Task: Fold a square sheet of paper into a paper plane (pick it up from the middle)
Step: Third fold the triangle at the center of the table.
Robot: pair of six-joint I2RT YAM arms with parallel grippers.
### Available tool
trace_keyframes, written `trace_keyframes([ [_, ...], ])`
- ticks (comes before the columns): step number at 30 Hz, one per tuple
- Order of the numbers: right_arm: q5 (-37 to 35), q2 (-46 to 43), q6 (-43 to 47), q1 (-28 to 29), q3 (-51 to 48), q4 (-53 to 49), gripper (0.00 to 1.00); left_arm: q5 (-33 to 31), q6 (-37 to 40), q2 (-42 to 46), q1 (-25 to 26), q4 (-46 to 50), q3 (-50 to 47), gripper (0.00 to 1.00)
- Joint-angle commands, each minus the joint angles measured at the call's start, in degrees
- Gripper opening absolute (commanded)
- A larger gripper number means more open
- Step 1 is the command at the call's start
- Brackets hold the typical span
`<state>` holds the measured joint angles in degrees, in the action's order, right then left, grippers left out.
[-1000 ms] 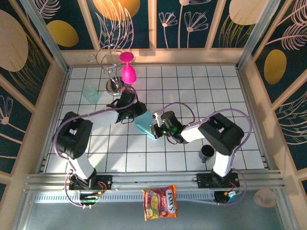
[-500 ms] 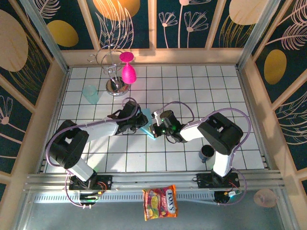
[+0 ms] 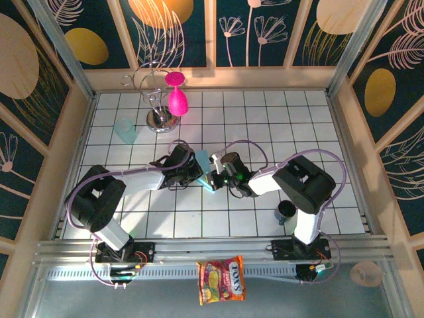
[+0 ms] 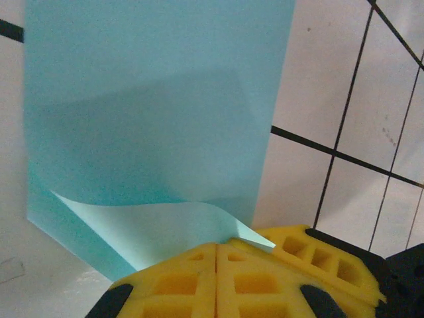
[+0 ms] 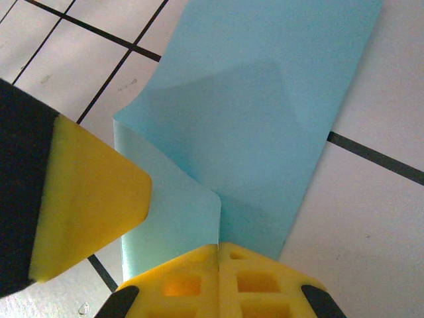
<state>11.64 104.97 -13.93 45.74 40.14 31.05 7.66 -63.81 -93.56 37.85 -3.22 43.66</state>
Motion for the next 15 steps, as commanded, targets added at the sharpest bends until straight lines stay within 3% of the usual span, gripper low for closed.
trace_keyframes([
  [1, -0.8, 1.7, -0.4, 0.2, 0.6, -3.0, 0.00, -1.6, -1.5, -0.6, 0.3, 1.2, -1.0, 0.09],
  [15, -0.7, 2.2, -0.5, 0.1, 0.7, -3.0, 0.00, -2.5, -2.0, -1.7, 0.3, 2.0, -2.0, 0.08],
])
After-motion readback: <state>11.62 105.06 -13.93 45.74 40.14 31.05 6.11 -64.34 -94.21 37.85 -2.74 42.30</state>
